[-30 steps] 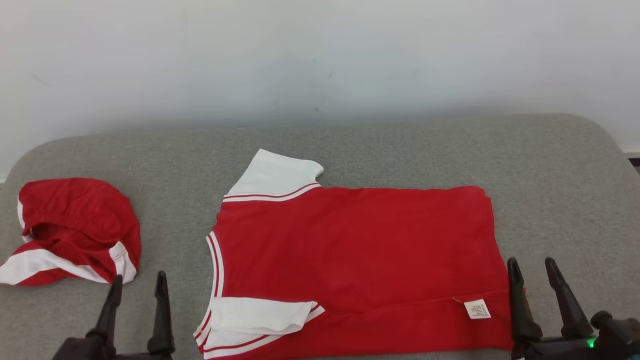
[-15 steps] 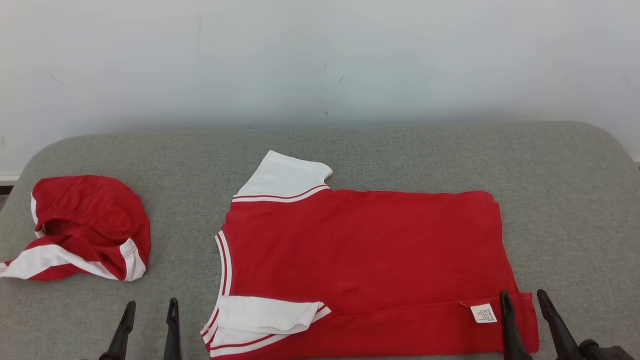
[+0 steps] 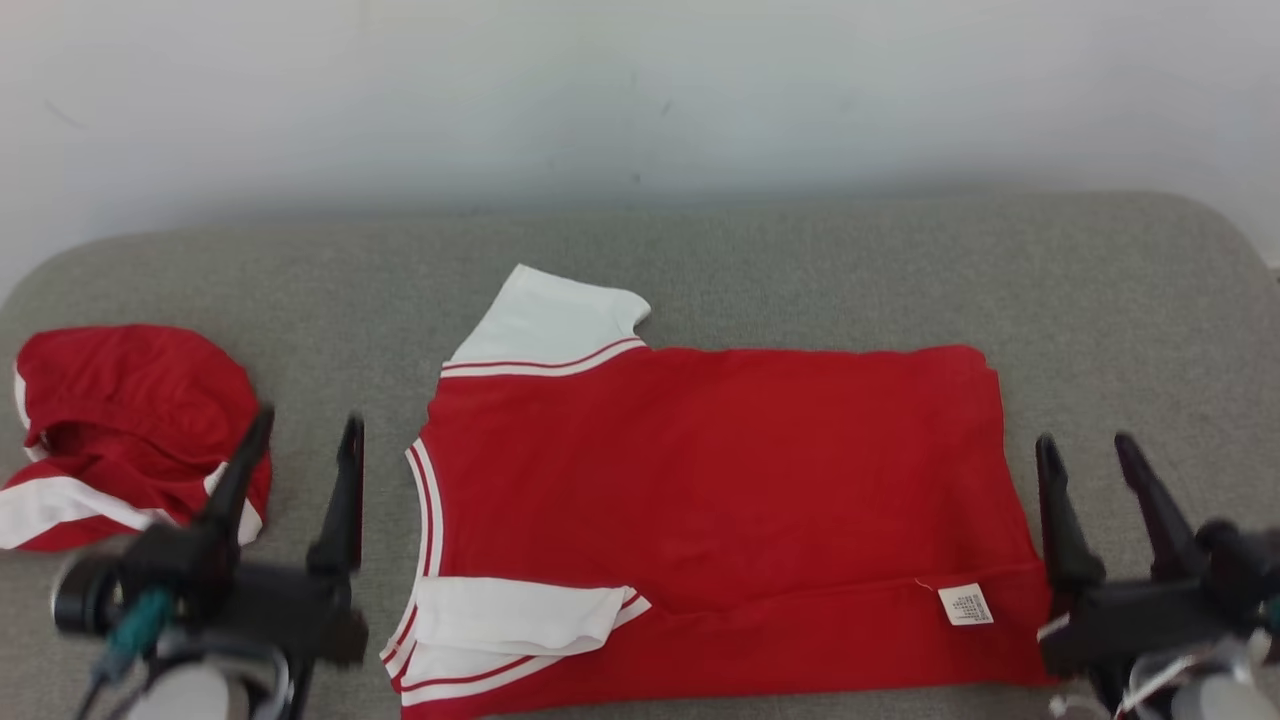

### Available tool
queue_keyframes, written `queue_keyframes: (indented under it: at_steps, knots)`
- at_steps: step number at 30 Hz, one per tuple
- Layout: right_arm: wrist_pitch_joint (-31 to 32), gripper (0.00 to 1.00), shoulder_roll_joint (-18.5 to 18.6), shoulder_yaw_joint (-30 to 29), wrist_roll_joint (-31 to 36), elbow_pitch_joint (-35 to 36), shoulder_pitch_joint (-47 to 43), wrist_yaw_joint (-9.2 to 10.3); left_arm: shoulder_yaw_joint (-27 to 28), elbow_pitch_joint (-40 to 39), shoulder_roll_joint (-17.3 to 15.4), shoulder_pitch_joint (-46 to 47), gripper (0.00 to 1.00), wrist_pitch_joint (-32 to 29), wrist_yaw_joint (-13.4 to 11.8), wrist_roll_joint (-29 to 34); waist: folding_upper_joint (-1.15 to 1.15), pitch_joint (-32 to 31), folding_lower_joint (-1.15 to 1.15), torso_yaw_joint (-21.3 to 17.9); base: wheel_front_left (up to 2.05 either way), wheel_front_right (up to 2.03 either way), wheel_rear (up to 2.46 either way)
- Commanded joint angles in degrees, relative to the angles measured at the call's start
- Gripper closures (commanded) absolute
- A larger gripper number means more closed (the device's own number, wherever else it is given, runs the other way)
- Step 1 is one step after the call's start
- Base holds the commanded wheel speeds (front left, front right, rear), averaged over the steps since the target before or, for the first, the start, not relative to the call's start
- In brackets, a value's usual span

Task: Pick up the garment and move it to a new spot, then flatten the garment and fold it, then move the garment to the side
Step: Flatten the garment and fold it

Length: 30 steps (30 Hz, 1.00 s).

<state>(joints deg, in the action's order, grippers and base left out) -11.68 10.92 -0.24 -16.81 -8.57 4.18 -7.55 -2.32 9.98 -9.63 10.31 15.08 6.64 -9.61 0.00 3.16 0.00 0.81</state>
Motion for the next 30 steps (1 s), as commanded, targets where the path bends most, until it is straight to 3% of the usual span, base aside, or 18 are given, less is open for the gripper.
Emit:
queue_keyframes:
  at_steps: [1,9,17,23,30]
  knots:
    - [1.1,0.0,0.9,0.1,-0.6,-0.7,2.4,0.14,-0.5,0.6,-1.0,3.4,0.0,-0.5,0.4,-0.3,0.0,2.8,0.0,-1.2,0.0,0.0,0.0]
    - [10.2,0.0,5.8,-0.1,-3.6,-8.8,20.2,0.14,-11.2,9.5,-6.6,27.6,0.0,-6.4,0.7,-6.7,0.0,12.0,0.0,-3.5,0.0,0.0,0.0]
    - [16.9,0.0,8.4,5.7,-7.0,-20.2,36.2,0.14,-24.6,22.8,-12.9,47.9,0.0,-11.1,0.8,-16.5,0.0,20.0,0.0,-6.9,0.0,0.0,0.0]
    - [19.2,0.0,6.9,10.5,-9.9,-27.4,42.4,0.14,-33.6,30.6,-14.9,55.9,0.0,-14.3,0.8,-21.6,0.0,23.5,0.0,-8.7,0.0,0.0,0.0]
    - [18.5,0.0,4.4,15.8,-13.3,-32.0,46.5,0.14,-39.7,36.6,-16.0,60.5,0.0,-17.1,0.8,-27.3,0.0,25.4,0.0,-10.5,0.0,0.0,0.0]
